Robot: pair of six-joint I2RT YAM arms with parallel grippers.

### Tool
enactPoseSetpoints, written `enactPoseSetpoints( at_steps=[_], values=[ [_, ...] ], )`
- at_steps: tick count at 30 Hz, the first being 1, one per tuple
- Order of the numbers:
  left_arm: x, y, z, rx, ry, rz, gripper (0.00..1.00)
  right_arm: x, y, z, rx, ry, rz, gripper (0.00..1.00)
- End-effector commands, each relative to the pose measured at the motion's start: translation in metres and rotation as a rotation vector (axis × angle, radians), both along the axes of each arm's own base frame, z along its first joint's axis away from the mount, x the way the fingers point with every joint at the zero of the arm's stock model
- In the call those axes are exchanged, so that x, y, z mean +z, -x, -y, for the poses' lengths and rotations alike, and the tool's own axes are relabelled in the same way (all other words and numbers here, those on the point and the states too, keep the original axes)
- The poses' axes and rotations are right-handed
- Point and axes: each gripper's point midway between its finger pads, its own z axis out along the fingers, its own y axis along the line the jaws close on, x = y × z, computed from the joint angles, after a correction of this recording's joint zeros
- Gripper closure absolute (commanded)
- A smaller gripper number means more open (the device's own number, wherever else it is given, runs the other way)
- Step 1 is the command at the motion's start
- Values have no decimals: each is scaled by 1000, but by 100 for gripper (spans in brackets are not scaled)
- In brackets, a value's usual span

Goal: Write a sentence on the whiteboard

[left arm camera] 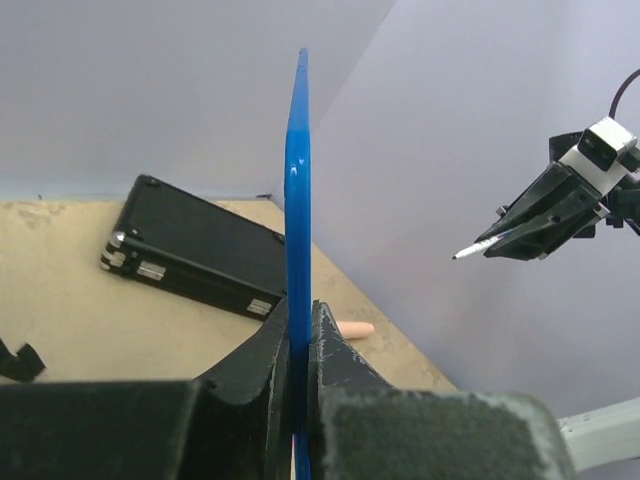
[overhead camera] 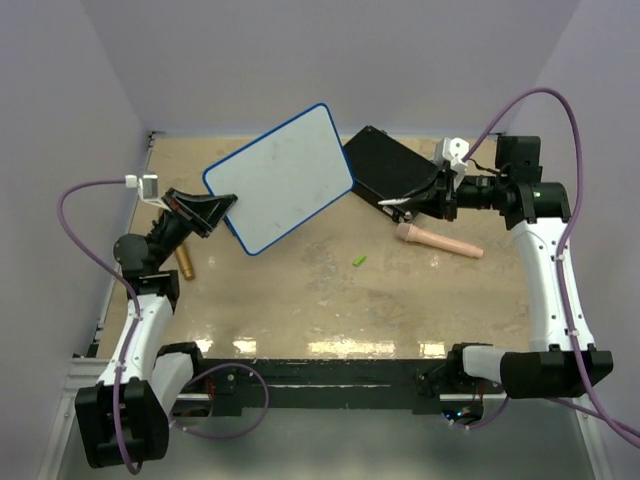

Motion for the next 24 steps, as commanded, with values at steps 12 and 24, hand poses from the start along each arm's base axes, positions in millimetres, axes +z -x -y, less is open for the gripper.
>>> enactPoseSetpoints(
  at_steps=[12,24],
  values=[
    [0,5,22,-23,171,-68,100,11,-2,2,46,56,-55,100],
    [-6,7,49,-27,97,-66,100,6,-1,-5,76,79,-38,100]
  ],
)
